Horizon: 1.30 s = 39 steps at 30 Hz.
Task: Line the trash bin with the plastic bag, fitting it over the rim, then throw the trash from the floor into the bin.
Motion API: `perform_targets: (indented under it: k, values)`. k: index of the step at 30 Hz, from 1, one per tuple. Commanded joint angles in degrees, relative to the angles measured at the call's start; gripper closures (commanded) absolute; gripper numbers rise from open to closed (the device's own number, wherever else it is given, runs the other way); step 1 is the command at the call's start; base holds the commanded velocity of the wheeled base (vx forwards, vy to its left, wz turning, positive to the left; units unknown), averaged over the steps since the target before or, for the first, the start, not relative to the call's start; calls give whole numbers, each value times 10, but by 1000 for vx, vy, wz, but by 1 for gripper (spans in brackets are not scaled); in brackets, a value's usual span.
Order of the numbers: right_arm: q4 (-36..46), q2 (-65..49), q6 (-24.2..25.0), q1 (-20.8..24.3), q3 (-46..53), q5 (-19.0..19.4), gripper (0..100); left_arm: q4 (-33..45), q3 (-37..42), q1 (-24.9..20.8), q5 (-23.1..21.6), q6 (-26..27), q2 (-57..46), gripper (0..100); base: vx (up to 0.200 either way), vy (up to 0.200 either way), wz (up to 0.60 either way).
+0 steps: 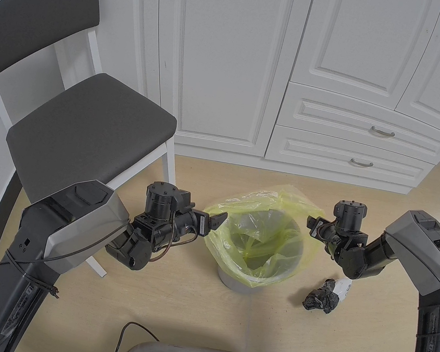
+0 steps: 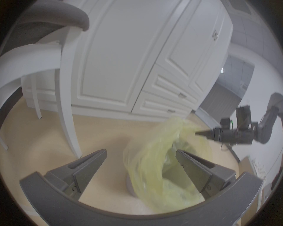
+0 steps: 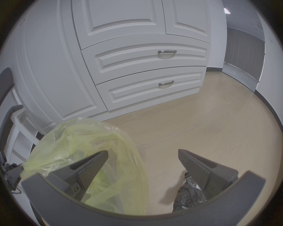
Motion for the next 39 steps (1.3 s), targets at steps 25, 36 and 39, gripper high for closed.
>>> perform_targets:
  k: [25, 36, 39]
  values:
    - [1, 149, 86, -10, -206, -48, 0, 222, -277, 13, 134, -31, 109, 0, 0, 0, 0]
    - [1, 194, 121, -7, -248, -46, 0, 189, -277, 24, 101, -46, 119, 0, 0, 0, 0]
    - [0, 200, 130, -4, -260, -45, 0, 181, -277, 26, 93, -76, 119, 0, 0, 0, 0]
